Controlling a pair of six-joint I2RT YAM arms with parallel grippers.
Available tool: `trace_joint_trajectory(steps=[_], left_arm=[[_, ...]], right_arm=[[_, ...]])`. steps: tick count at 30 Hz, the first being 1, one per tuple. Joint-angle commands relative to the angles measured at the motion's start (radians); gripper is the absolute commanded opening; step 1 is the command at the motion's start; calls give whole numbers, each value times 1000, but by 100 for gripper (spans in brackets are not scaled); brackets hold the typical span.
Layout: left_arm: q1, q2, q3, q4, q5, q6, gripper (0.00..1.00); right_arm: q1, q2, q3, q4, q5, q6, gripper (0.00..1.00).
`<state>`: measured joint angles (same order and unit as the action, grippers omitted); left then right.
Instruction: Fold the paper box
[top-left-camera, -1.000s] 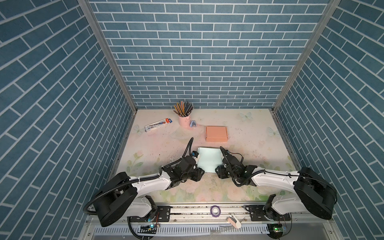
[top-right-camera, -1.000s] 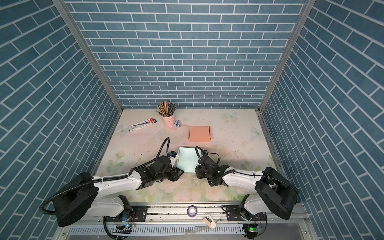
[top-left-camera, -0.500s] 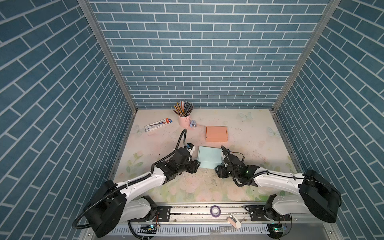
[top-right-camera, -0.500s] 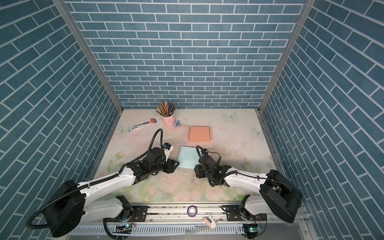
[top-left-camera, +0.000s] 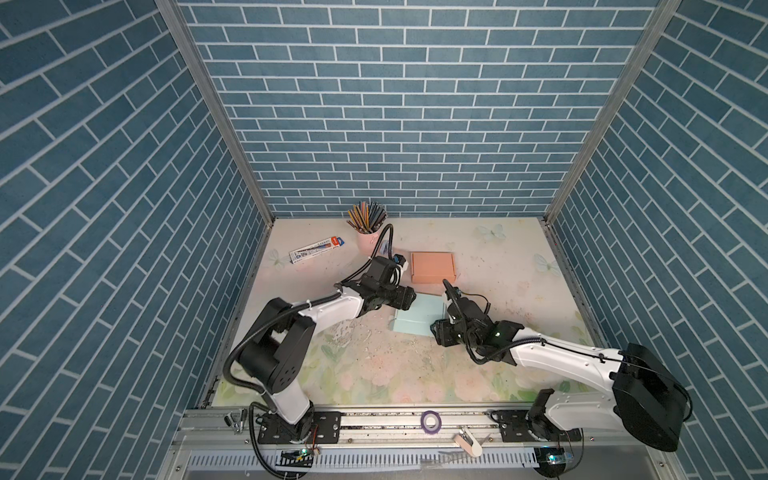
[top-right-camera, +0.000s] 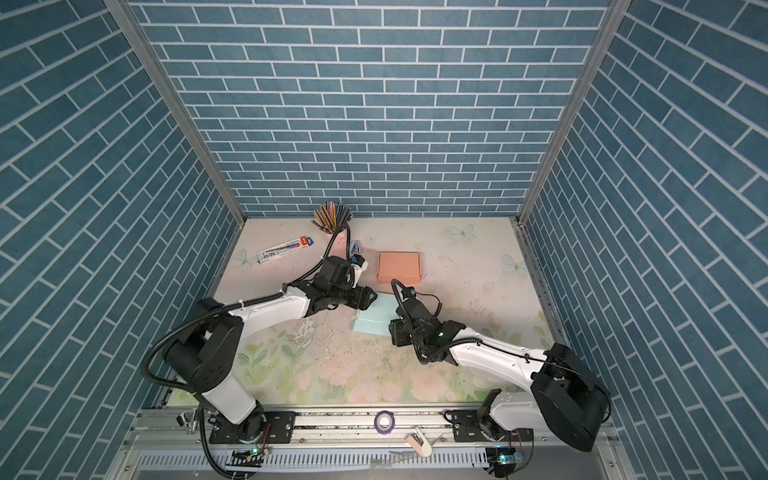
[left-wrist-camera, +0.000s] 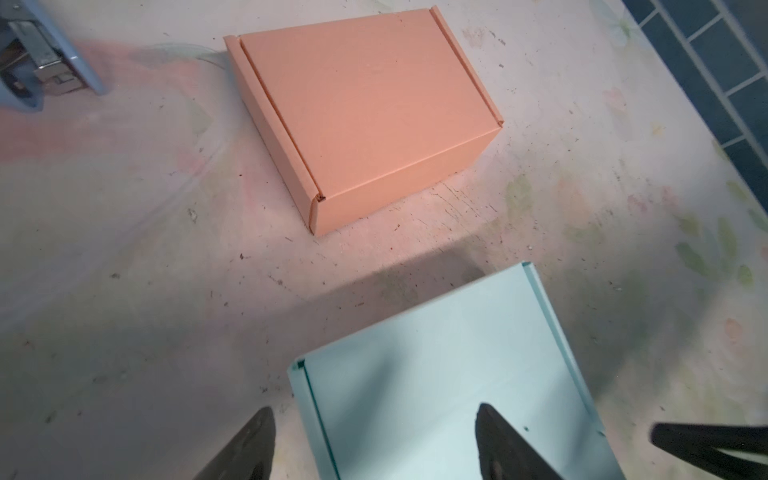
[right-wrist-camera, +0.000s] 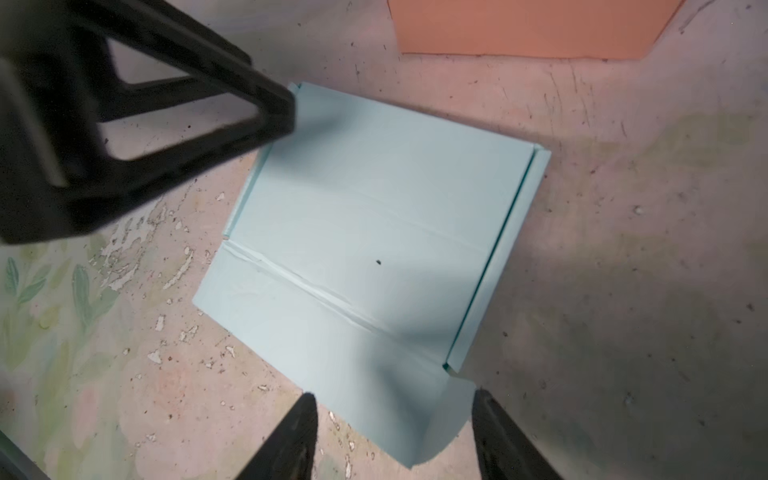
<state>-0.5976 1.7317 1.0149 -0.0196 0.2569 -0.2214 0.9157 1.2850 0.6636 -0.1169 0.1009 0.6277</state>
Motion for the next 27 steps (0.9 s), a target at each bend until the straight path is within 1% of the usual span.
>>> trace_joint_trajectory(steps=[1, 5, 9, 16, 27], left_arm=[[5, 60, 61, -8, 20, 70, 78], [5, 117, 108, -25, 37, 84, 79], [5, 126, 100, -18, 62, 77, 79], [4, 80, 12, 17, 76, 38, 72], [-5, -46, -157, 71, 63, -36, 68]], right_arm=[[-1, 14, 28, -47, 13, -37, 61], [-4, 16, 5, -38, 16, -30, 63], [-13, 7, -14, -31, 12, -22, 64], [-95, -41, -95, 37, -81, 7, 64], [-134, -82, -151, 24, -73, 8, 63]])
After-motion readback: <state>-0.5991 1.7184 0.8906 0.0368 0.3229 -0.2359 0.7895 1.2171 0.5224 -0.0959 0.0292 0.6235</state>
